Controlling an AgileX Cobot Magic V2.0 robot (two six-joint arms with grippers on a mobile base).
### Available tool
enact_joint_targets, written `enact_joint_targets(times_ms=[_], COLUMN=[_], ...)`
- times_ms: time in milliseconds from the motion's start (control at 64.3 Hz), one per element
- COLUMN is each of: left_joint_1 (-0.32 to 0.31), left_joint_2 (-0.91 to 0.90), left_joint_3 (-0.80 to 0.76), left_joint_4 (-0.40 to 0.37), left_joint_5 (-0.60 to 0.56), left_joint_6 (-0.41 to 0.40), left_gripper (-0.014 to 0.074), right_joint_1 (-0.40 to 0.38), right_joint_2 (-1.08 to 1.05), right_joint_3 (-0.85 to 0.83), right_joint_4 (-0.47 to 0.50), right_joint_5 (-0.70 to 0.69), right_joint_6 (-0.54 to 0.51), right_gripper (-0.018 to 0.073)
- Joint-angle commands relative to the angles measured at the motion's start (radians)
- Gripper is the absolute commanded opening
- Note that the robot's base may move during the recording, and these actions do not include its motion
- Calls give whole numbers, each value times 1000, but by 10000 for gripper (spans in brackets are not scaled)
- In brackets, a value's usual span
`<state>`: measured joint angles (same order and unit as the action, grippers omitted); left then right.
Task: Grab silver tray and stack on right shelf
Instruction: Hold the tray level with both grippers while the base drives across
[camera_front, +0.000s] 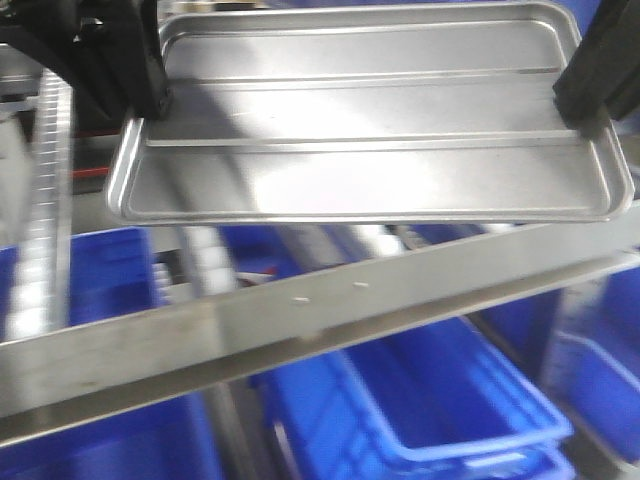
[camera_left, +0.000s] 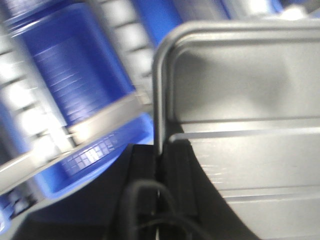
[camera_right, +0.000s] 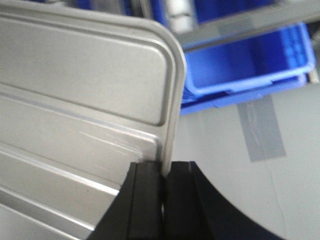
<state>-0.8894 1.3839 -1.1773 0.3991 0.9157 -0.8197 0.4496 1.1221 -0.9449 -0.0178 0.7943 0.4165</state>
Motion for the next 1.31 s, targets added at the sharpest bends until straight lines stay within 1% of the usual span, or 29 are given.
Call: enact_joint_targets(times_ms=[0, 1292], left_joint_1=[-8, -8], left_joint_2=[-35, -35], left_joint_3=[-23, -23], left_joint_4=[42, 42], left_joint_5=[2, 2], left_joint_6=[17, 17], left_gripper=[-92, -92], right_joint_1=[-1, -1], right_joint_2=[-26, -26], right_joint_3=[-33, -33], right_joint_4=[-28, -28], right_joint_5=[-47, -42], right_joint_6=[-19, -19], right_gripper=[57, 57])
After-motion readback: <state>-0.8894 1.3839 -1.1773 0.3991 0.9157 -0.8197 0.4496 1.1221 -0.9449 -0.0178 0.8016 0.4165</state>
